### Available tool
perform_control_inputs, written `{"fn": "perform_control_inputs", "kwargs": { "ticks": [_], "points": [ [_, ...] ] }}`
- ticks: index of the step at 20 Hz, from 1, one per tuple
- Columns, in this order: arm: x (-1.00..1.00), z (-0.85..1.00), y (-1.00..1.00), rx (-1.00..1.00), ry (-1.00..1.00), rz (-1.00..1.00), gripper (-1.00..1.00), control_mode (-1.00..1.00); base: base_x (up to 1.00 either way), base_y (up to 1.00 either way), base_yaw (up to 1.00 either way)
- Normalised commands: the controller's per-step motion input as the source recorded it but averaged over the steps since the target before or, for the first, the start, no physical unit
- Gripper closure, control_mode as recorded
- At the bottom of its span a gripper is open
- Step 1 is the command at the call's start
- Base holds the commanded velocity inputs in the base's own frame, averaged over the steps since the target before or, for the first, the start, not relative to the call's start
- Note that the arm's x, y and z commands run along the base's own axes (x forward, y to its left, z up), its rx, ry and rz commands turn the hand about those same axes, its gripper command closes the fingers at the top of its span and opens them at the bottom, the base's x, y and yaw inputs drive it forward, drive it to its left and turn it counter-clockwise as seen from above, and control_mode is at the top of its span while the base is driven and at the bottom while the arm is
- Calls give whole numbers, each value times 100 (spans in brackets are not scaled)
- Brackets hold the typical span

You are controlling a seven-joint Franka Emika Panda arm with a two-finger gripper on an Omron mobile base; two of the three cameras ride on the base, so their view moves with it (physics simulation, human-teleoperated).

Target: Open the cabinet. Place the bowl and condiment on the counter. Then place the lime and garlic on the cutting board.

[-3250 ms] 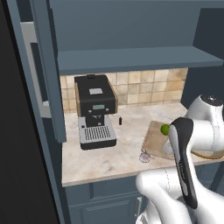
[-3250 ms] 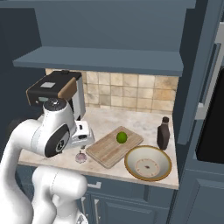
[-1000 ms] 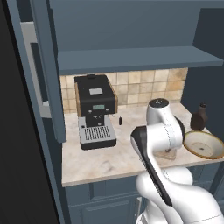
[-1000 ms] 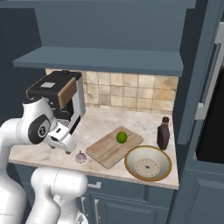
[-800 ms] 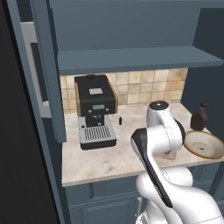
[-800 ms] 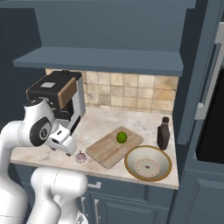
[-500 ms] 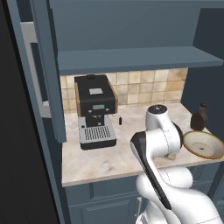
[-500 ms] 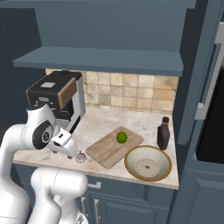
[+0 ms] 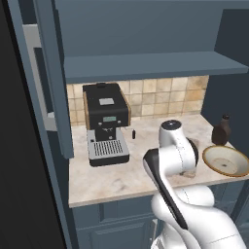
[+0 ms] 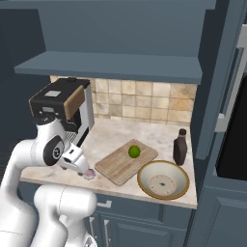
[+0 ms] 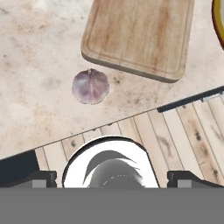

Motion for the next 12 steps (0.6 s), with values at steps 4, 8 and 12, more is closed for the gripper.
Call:
{"fn": "perform_control_inputs", "kwargs": {
  "ticks": [4, 8, 12],
  "points": [
    [23, -23, -1, 0, 4, 0, -100, -100, 0, 0, 0],
    [24, -27, -1, 0, 4, 0, -100, -100, 0, 0, 0],
    [21, -25, 0, 1, 5, 0, -100, -100, 0, 0, 0]
  ]
}}
